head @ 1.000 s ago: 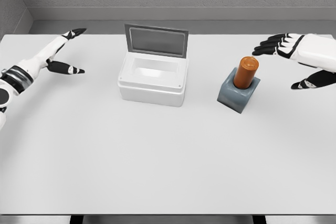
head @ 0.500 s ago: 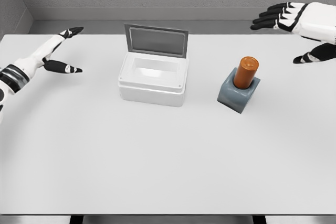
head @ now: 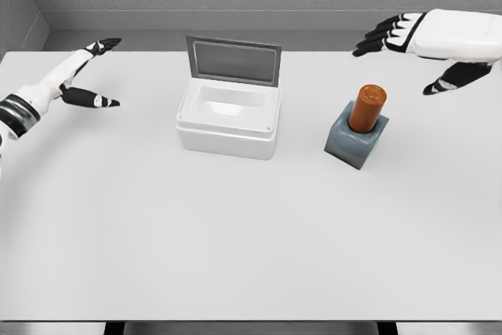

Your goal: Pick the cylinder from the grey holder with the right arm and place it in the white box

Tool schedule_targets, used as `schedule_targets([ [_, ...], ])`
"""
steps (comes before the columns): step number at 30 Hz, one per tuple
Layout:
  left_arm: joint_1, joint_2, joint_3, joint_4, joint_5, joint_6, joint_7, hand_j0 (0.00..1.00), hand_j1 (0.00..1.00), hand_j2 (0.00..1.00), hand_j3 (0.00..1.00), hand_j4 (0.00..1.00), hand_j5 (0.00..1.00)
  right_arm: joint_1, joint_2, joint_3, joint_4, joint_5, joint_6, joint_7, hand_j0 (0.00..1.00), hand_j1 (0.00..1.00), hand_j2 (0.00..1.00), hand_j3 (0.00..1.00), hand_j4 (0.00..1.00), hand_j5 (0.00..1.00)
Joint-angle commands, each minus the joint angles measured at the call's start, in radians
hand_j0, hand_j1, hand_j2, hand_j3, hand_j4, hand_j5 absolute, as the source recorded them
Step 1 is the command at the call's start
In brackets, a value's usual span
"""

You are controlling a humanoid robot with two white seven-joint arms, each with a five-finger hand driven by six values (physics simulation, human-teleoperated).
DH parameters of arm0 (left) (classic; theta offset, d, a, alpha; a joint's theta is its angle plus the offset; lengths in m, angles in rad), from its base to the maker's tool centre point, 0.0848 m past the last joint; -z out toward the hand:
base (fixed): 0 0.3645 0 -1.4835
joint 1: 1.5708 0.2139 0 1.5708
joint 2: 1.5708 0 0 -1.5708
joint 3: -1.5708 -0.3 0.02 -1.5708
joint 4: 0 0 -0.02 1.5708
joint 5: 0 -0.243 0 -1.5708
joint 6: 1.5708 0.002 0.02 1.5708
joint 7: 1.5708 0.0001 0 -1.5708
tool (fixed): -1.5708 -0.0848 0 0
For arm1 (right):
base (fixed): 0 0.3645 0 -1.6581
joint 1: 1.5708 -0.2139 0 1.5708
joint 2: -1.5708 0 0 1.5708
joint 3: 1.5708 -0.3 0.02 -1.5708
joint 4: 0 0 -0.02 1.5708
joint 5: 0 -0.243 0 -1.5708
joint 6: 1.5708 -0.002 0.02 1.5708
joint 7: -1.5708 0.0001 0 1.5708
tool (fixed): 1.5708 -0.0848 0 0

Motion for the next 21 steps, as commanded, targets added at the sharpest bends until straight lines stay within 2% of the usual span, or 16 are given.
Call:
schedule_targets([
  [1,-0.002,0.001,0.002,0.000,0.005,0.001,0.000,1.00,1.00,1.00,1.00,1.00,1.00,-0.006,0.004,0.145,0.057,0.000,0.001,-0.001,1.00,1.00,1.00,1.00,1.00,1.00],
  [4,-0.002,0.001,0.002,0.000,0.005,0.001,0.000,1.00,1.00,1.00,1.00,1.00,1.00,-0.023,0.016,0.200,0.062,0.001,0.001,0.009,1.00,1.00,1.00,1.00,1.00,1.00],
  [5,-0.002,0.001,0.002,0.000,0.005,0.001,0.000,1.00,1.00,1.00,1.00,1.00,1.00,-0.057,0.016,0.244,0.066,0.001,0.001,0.009,1.00,1.00,1.00,1.00,1.00,1.00],
  [9,-0.002,-0.001,0.002,0.000,0.005,0.001,-0.001,1.00,1.00,1.00,1.00,1.00,1.00,-0.108,0.016,0.263,0.074,0.001,0.001,0.008,1.00,1.00,1.00,1.00,1.00,1.00],
  [10,-0.002,-0.001,0.004,0.000,0.005,0.001,-0.001,1.00,1.00,1.00,1.00,1.00,1.00,-0.118,0.019,0.304,0.074,0.001,0.001,0.009,1.00,1.00,1.00,1.00,1.00,1.00],
  [11,-0.002,-0.001,0.004,0.000,0.007,0.001,-0.001,1.00,1.00,1.00,1.00,1.00,1.00,-0.177,0.021,0.369,0.074,0.001,0.001,0.009,1.00,1.00,1.00,1.00,1.00,1.00],
  [17,-0.002,-0.002,0.002,-0.004,0.007,0.001,-0.001,1.00,1.00,1.00,1.00,1.00,1.00,-0.197,0.050,0.380,0.074,0.003,0.001,0.011,1.00,1.00,1.00,1.00,1.00,1.00],
  [19,-0.002,-0.012,0.002,-0.004,0.007,0.001,-0.001,1.00,1.00,1.00,1.00,1.00,1.00,-0.206,0.085,0.380,0.074,0.004,0.001,0.011,1.00,1.00,1.00,1.00,1.00,1.00],
  [21,-0.002,-0.013,0.002,-0.002,0.007,0.001,-0.001,1.00,1.00,1.00,1.00,1.00,1.00,-0.207,0.093,0.375,0.074,0.004,0.001,0.011,1.00,1.00,1.00,1.00,1.00,1.00],
])
